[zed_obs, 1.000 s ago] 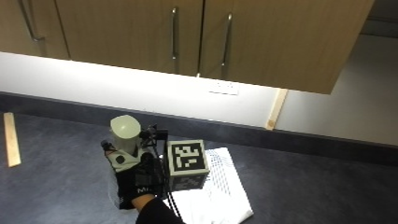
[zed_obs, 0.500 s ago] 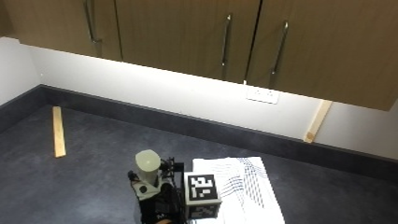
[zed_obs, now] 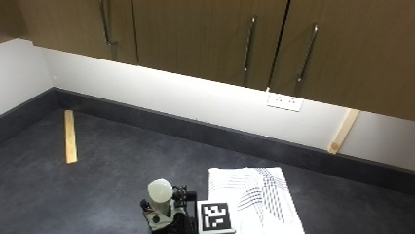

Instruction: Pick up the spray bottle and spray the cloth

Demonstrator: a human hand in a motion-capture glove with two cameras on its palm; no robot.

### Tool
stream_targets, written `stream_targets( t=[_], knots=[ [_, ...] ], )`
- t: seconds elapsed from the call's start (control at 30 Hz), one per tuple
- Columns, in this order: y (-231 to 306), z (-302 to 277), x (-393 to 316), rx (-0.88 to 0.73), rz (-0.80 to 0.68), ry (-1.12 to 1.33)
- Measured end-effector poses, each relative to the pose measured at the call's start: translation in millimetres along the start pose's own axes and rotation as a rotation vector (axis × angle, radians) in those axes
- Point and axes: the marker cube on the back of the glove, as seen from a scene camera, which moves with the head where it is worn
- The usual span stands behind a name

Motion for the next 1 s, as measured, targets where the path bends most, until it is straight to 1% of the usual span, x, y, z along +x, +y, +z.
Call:
stream_targets(
  t=[0.17,0.67,0.87,1.0],
  knots=[
    [1,4,-1,-0.015,-0.004,0.001],
    [4,7,5,-0.076,0.053,0.101],
    [6,12,-1,-0.113,0.024,0.094],
    [15,23,-11,-0.190,-0.024,0.074]
  ],
)
